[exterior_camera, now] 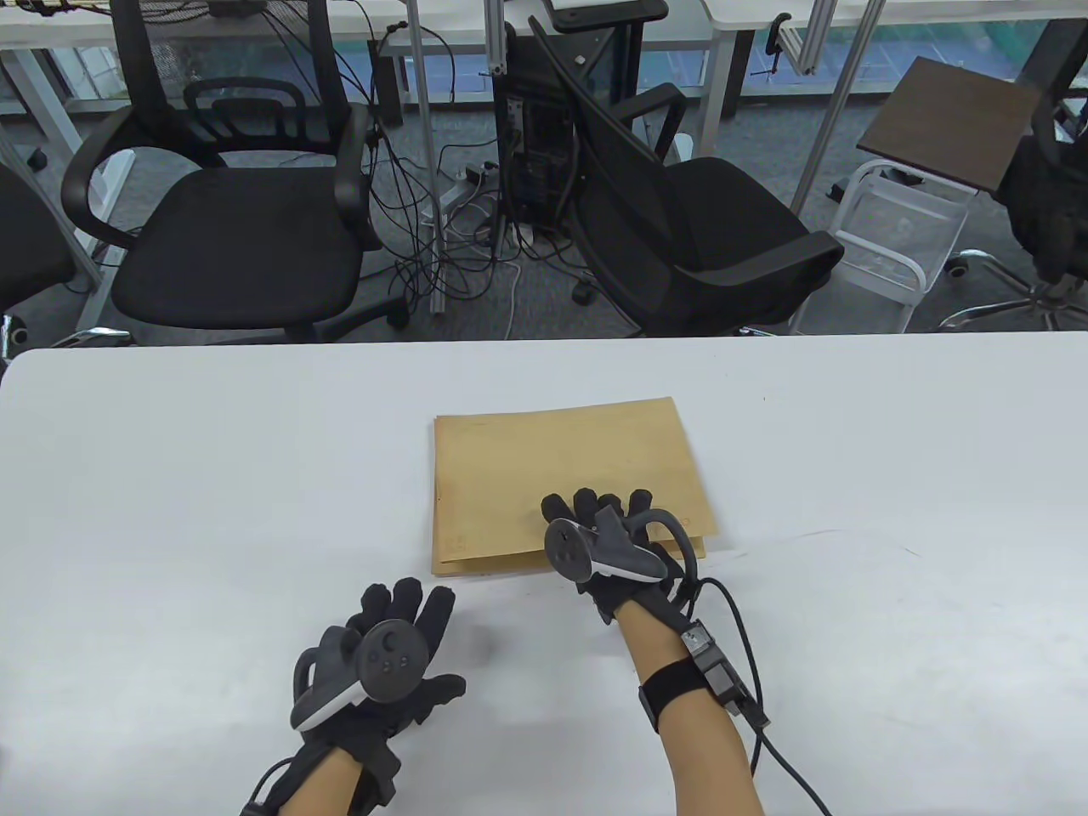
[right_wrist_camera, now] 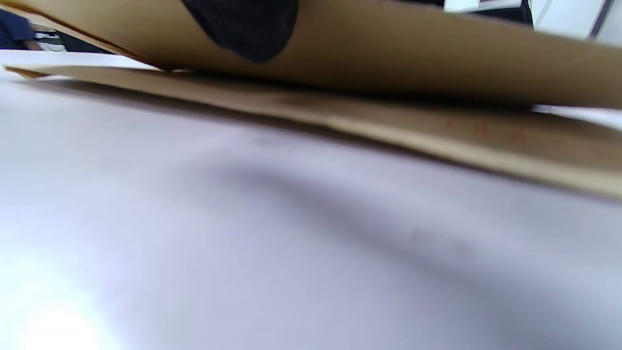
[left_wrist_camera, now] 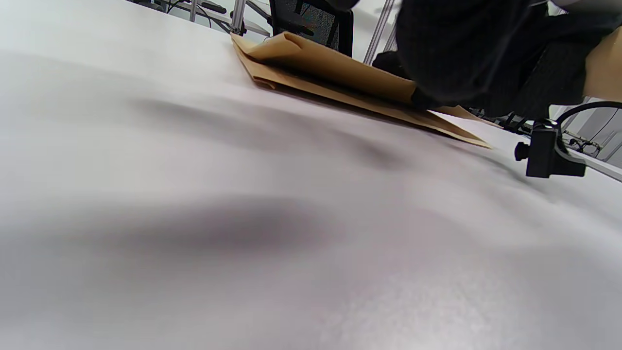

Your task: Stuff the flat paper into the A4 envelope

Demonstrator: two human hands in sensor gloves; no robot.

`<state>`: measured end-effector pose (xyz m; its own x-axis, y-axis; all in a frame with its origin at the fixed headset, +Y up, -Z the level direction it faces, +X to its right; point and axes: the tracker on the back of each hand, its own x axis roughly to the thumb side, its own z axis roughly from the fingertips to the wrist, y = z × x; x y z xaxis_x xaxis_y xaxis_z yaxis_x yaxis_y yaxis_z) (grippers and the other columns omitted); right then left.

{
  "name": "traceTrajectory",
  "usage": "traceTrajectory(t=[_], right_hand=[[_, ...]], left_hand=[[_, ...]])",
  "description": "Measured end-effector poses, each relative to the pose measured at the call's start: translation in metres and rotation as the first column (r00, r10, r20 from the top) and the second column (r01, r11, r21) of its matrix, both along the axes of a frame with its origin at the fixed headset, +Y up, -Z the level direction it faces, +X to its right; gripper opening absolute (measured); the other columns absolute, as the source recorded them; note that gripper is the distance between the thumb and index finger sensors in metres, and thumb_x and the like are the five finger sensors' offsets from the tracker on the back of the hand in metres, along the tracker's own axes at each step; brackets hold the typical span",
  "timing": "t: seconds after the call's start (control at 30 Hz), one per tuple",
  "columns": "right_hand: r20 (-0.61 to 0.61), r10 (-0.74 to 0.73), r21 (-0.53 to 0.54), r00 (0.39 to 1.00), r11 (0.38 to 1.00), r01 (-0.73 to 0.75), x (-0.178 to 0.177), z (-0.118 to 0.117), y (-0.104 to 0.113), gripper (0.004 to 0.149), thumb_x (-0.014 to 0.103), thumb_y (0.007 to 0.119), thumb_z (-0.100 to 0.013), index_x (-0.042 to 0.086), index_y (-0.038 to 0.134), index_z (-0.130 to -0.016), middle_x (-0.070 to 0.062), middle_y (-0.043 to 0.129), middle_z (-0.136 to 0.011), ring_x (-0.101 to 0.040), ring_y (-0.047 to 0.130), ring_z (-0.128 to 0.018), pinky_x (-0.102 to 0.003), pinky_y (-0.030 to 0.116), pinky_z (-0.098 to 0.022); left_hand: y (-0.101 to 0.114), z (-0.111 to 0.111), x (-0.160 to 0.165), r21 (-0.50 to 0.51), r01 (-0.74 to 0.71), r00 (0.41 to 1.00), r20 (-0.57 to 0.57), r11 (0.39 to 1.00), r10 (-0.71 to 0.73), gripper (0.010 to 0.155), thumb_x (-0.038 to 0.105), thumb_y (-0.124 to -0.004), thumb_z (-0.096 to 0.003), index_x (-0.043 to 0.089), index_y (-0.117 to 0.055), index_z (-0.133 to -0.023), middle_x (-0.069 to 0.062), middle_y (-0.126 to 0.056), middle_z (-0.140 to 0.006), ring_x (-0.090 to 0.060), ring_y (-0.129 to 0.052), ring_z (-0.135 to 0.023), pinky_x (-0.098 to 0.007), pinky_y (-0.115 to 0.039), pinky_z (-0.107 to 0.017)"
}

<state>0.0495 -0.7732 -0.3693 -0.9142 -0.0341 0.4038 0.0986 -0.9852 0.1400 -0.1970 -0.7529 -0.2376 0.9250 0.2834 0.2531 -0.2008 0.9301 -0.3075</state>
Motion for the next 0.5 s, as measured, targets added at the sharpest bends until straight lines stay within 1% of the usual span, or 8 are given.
traceTrajectory(t=[0.1,0.2,0.27,0.3,0.33,0.37,0.5], right_hand=[[-0.003,0.034,-0.037,0.999,0.999,-0.034,0.000,0.003,-0.008,0.073,0.029,0.067,-0.058,0.021,0.022,-0.114,-0.027,0.043,-0.116,-0.053,0.053,-0.104,-0.078,0.016,-0.062],[0.001,0.012,-0.071,1.000,0.997,-0.012,0.003,0.007,-0.011,0.081,0.036,0.067,-0.057,0.020,0.011,-0.113,-0.028,0.034,-0.118,-0.055,0.044,-0.107,-0.079,0.007,-0.060],[0.006,-0.002,-0.082,1.000,0.997,0.003,0.008,0.012,-0.010,0.085,0.041,0.068,-0.056,0.018,0.009,-0.113,-0.028,0.029,-0.119,-0.058,0.040,-0.107,-0.078,0.003,-0.058],[0.008,-0.004,-0.090,1.000,0.996,0.005,0.010,0.013,-0.010,0.088,0.043,0.068,-0.056,0.018,0.006,-0.113,-0.029,0.024,-0.119,-0.059,0.034,-0.108,-0.078,0.002,-0.057],[0.009,-0.012,-0.095,1.000,0.995,0.013,0.014,0.017,-0.009,0.092,0.045,0.069,-0.056,0.018,0.001,-0.112,-0.028,0.014,-0.119,-0.058,0.024,-0.109,-0.078,0.000,-0.057],[0.004,-0.025,-0.079,1.000,0.997,0.025,0.017,0.021,-0.008,0.096,0.046,0.071,-0.054,0.017,0.000,-0.111,-0.027,0.010,-0.118,-0.058,0.018,-0.109,-0.078,-0.001,-0.057],[-0.007,-0.055,-0.073,0.998,0.996,0.054,0.030,0.036,-0.004,0.096,0.047,0.071,-0.054,0.016,0.000,-0.112,-0.027,0.007,-0.118,-0.058,0.014,-0.108,-0.078,-0.001,-0.056]], left_hand=[[-0.004,0.002,0.000,-0.010,0.013,1.000,0.008,1.000,-0.013,0.091,0.055,-0.080,-0.0437,0.025,-0.033,-0.116,-0.022,-0.026,-0.122,-0.062,-0.028,-0.106,-0.071,-0.038,-0.075],[-0.006,0.001,0.002,-0.005,0.049,0.999,0.021,0.999,-0.049,0.091,0.056,-0.080,-0.0434,0.026,-0.033,-0.116,-0.022,-0.025,-0.122,-0.061,-0.027,-0.107,-0.071,-0.038,-0.075],[-0.009,0.002,0.004,-0.020,0.059,0.998,0.038,0.998,-0.058,0.092,0.056,-0.080,-0.0431,0.026,-0.033,-0.116,-0.021,-0.025,-0.122,-0.061,-0.027,-0.107,-0.071,-0.038,-0.075],[-0.009,0.002,0.005,-0.020,0.061,0.997,0.040,0.998,-0.060,0.092,0.056,-0.080,-0.0432,0.026,-0.033,-0.116,-0.021,-0.025,-0.122,-0.061,-0.027,-0.107,-0.071,-0.037,-0.075],[-0.010,0.003,0.006,-0.016,0.067,0.997,0.044,0.998,-0.066,0.092,0.056,-0.080,-0.0431,0.026,-0.033,-0.116,-0.021,-0.024,-0.122,-0.061,-0.027,-0.107,-0.071,-0.037,-0.075],[-0.010,0.003,0.006,-0.012,0.070,0.996,0.047,0.997,-0.070,0.092,0.056,-0.080,-0.0430,0.026,-0.033,-0.116,-0.021,-0.024,-0.122,-0.061,-0.027,-0.107,-0.071,-0.037,-0.075],[-0.012,0.003,0.010,-0.011,0.093,0.994,0.057,0.996,-0.092,0.092,0.056,-0.079,-0.0432,0.027,-0.032,-0.116,-0.020,-0.023,-0.122,-0.061,-0.026,-0.107,-0.071,-0.036,-0.075]])
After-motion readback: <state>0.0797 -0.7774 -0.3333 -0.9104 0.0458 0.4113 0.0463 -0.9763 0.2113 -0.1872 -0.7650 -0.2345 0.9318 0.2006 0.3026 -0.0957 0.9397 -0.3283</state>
